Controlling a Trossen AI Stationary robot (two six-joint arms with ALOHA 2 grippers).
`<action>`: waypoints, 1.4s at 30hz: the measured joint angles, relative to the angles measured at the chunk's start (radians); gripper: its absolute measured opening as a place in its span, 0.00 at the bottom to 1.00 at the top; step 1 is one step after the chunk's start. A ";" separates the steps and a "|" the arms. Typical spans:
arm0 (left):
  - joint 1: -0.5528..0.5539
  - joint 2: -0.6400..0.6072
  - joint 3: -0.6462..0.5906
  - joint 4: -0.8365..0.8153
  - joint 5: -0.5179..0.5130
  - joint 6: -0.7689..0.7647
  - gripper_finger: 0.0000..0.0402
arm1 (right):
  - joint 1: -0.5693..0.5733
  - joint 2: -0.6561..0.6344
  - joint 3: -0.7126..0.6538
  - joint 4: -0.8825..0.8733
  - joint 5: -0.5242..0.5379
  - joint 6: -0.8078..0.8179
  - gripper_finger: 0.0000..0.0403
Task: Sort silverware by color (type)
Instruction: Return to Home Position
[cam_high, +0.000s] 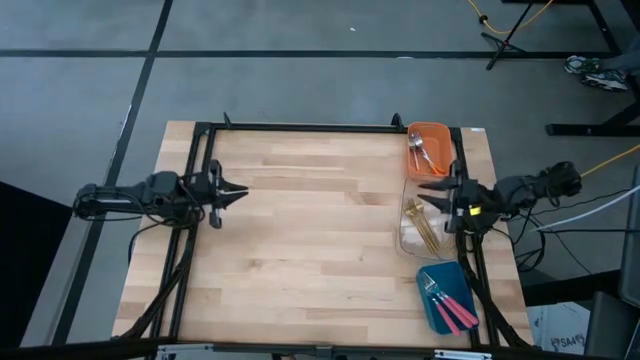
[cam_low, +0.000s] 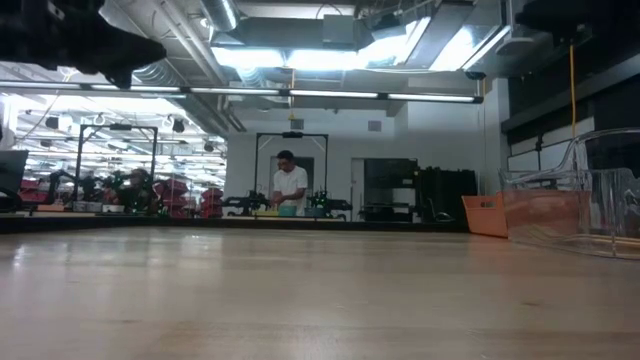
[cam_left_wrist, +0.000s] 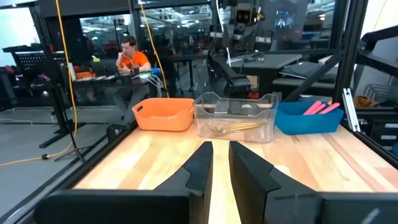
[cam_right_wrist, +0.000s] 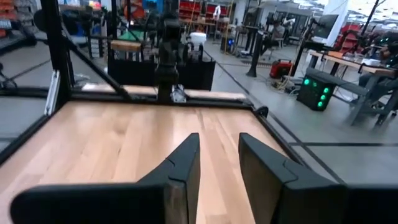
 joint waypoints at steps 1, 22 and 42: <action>0.000 0.000 -0.005 0.008 0.000 0.000 0.11 | 0.000 -0.003 -0.018 0.003 0.000 0.000 0.25; 0.000 0.001 -0.075 0.098 0.004 -0.002 0.11 | -0.128 -0.012 -0.420 0.481 -0.169 0.058 0.25; 0.000 0.001 -0.075 0.088 0.001 -0.028 0.11 | -0.645 -0.012 -0.479 0.558 -0.675 0.056 0.25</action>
